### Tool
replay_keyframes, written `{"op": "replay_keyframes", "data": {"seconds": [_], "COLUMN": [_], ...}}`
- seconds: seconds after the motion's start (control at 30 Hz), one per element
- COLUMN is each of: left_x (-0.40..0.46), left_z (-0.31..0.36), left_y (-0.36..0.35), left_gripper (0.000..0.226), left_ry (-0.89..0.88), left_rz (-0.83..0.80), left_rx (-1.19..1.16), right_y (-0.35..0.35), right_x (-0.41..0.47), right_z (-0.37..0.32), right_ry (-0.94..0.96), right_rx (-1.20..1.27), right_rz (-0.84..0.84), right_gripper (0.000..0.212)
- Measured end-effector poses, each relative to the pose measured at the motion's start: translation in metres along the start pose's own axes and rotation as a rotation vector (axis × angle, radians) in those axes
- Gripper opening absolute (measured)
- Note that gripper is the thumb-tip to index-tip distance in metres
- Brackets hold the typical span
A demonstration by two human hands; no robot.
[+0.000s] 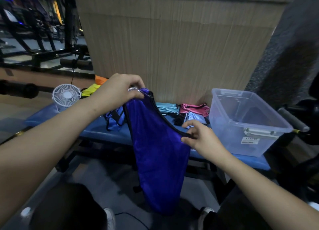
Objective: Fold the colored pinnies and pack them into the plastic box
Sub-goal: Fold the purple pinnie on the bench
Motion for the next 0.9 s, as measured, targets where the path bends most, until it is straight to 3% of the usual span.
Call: {"op": "replay_keyframes", "data": {"seconds": [0.1,0.33,0.53,0.9], "left_x": [0.000,0.011,0.046,0.153], "left_z": [0.007,0.021,0.026,-0.008], "left_y": [0.005,0.043,0.058,0.046], "left_gripper": [0.007,0.003,0.003,0.004], "left_ry": [-0.003,0.015,0.023,-0.004], "left_rz": [-0.014,0.078,0.122,0.117], "left_rx": [0.048,0.174,0.084,0.006], "right_y": [0.000,0.032,0.058,0.073], "right_x": [0.002,0.004,0.030,0.148], "right_z": [-0.005,-0.047,-0.064,-0.030], "right_ry": [-0.044,-0.017,-0.067,-0.181], "right_rx": [-0.076,-0.125,-0.024,0.025], "right_rz": [-0.072,0.017,0.016,-0.047], "right_gripper": [0.020,0.023,0.019,0.008]}}
Point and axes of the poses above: each hand's wrist, its own x-axis towards the middle knuckle, its own y-axis out of the back of the hand, z = x × y, the point moved 8 cm from there along x, towards the middle knuckle, and after that the axes turned 1 degree about -x, right-handed, at the moved point
